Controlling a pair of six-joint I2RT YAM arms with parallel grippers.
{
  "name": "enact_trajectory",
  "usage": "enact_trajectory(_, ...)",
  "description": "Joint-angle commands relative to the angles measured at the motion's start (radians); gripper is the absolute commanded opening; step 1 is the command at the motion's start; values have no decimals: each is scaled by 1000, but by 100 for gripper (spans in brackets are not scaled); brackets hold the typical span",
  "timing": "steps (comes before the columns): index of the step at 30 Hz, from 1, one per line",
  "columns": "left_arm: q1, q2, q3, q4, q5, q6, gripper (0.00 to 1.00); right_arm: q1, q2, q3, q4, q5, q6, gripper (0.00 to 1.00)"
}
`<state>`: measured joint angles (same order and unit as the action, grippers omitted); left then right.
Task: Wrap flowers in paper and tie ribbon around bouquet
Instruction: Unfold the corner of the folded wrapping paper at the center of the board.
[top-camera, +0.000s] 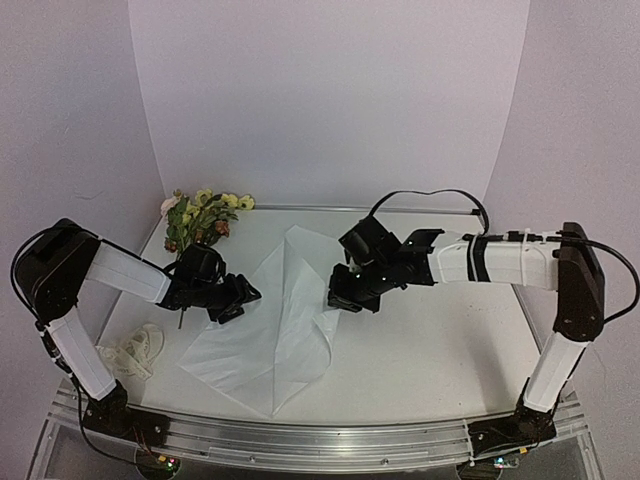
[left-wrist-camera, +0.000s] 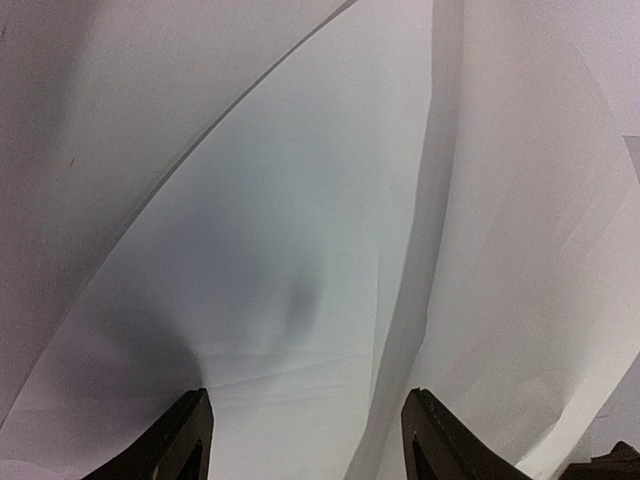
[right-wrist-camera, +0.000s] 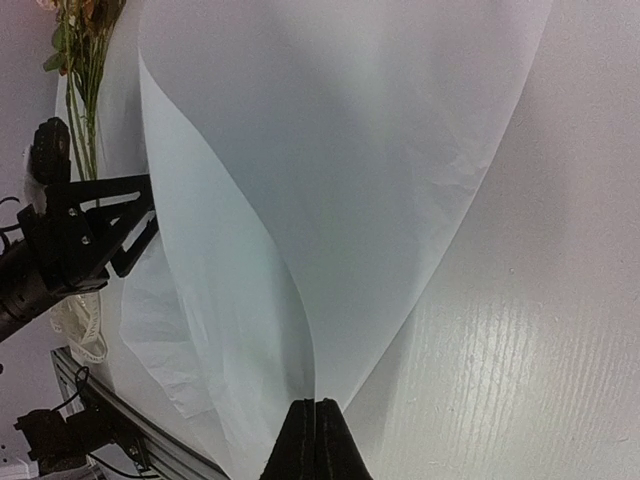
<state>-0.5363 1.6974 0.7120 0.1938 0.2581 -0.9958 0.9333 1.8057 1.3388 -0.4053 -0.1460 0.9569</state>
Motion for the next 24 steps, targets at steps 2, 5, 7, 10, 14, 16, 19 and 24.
enact_trajectory(2, 13, 18, -24, 14, -48, -27, 68, 9, -111, -22, -61, 91, -32, 0)
enact_trajectory(5, 24, 18, -35, 7, -60, -30, 68, 19, -167, -58, -113, 147, -36, 0)
enact_trajectory(7, 32, 28, -35, 9, -57, -29, 68, 37, -208, -88, -158, 215, -32, 0)
enact_trajectory(10, 38, 46, -20, 7, -49, -19, 68, 70, -275, -164, -204, 312, 0, 0)
enact_trajectory(14, 40, 71, 13, -18, -44, 3, 67, 120, -361, -281, -275, 436, 87, 0)
enact_trajectory(16, 42, 78, 26, -25, -40, 9, 67, 137, -385, -325, -321, 493, 136, 0)
enact_trajectory(19, 42, 89, 47, -38, -33, 26, 67, 169, -398, -387, -373, 525, 222, 0)
enact_trajectory(24, 42, 115, 88, -47, -10, 58, 67, 219, -368, -426, -415, 548, 329, 0)
